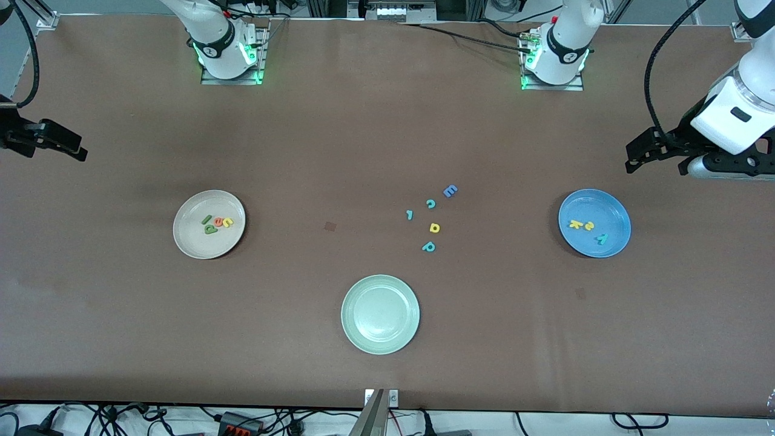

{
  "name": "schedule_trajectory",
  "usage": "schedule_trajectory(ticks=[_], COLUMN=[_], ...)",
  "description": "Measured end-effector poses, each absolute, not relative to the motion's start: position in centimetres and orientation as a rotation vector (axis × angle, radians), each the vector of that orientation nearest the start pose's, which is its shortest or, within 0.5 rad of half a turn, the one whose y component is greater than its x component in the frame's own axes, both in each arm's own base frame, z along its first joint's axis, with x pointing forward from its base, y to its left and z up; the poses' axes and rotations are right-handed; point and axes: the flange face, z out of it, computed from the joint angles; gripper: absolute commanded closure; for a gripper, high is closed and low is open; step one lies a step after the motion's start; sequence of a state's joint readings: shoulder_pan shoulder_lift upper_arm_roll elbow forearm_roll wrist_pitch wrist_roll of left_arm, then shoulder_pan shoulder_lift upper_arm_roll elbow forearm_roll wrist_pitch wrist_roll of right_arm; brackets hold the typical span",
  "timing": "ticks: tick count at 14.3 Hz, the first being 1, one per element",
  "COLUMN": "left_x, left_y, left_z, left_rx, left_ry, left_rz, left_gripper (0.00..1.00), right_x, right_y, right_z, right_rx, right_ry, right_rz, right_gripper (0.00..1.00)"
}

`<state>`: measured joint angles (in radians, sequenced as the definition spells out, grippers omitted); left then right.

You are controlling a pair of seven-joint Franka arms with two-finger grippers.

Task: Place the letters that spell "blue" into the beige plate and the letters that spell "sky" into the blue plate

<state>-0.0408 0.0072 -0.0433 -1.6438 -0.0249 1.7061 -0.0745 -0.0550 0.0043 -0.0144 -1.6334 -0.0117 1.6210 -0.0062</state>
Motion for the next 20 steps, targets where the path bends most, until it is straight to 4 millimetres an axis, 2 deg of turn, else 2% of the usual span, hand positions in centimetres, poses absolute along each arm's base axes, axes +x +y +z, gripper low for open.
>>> schedule_trajectory(ticks=[5,20], left_x=[56.6,56.4], left_y=[-5.0,-5.5], left_z=[59.8,59.7], left_rx=[-3.170,-3.170], left_ry=[0.011,0.025], left_rz=[-0.084,-0.072], left_gripper=[0.00,0.00], right_x=[54.1,53.9], right_y=[-3.8,-3.5], right_z=[58.6,59.0], right_rx=[-3.151,-3.154], right_ry=[0.096,0.057], right_rz=[0.020,-0.004], right_gripper=[0.00,0.00])
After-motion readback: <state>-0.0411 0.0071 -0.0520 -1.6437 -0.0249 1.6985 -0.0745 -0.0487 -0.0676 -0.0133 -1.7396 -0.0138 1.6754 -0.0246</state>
